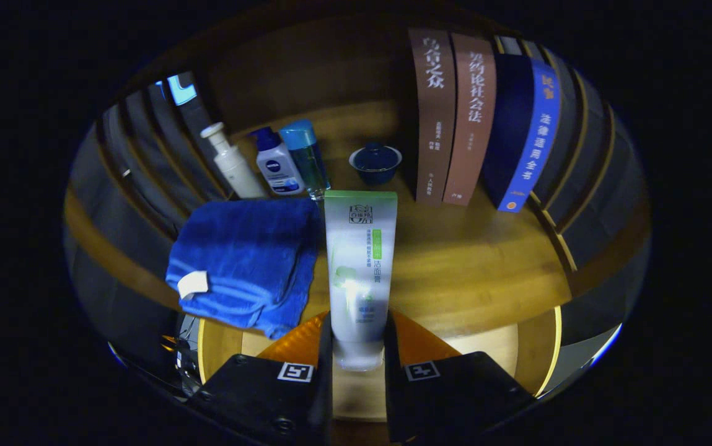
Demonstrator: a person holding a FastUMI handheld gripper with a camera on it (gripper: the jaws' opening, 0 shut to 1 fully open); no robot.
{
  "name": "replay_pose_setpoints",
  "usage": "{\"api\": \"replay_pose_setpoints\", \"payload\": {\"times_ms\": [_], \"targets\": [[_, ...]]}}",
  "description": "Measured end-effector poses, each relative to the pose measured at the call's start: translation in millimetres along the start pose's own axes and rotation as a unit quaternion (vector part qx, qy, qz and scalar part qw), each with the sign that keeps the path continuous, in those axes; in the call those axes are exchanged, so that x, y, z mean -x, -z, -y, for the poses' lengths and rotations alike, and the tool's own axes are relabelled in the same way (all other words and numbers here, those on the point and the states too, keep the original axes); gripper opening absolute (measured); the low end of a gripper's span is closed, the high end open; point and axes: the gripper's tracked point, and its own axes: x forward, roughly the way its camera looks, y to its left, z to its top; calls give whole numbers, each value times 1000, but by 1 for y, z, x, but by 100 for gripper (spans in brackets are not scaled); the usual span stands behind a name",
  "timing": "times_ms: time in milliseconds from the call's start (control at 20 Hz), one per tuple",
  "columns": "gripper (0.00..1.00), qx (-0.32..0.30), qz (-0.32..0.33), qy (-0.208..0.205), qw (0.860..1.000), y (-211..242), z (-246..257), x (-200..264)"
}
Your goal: Pull open the drawer, take out the items inside it, and place them on the countertop above the cabinet.
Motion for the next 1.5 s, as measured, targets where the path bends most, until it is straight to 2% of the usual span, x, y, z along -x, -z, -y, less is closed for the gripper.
{"api": "replay_pose_setpoints", "payload": {"times_ms": [200, 450, 650, 750, 800, 1000, 1150, 1300, 1500], "targets": [[39, -1, -25, 12, 1000, -8, 2, -36], [39, 14, -33, 32, 999, -10, 9, -47], [50, 13, -30, 34, 999, -12, 11, -45], [71, 10, -20, 38, 999, -14, 12, -37], [82, 11, -14, 40, 999, -15, 12, -33], [100, 10, 16, 39, 999, -11, 13, 4], [99, 0, 44, 29, 999, 9, 10, 36], [99, -9, 86, 2, 996, 34, -1, 74], [99, -2, 175, -28, 984, 66, -9, 140]]}}
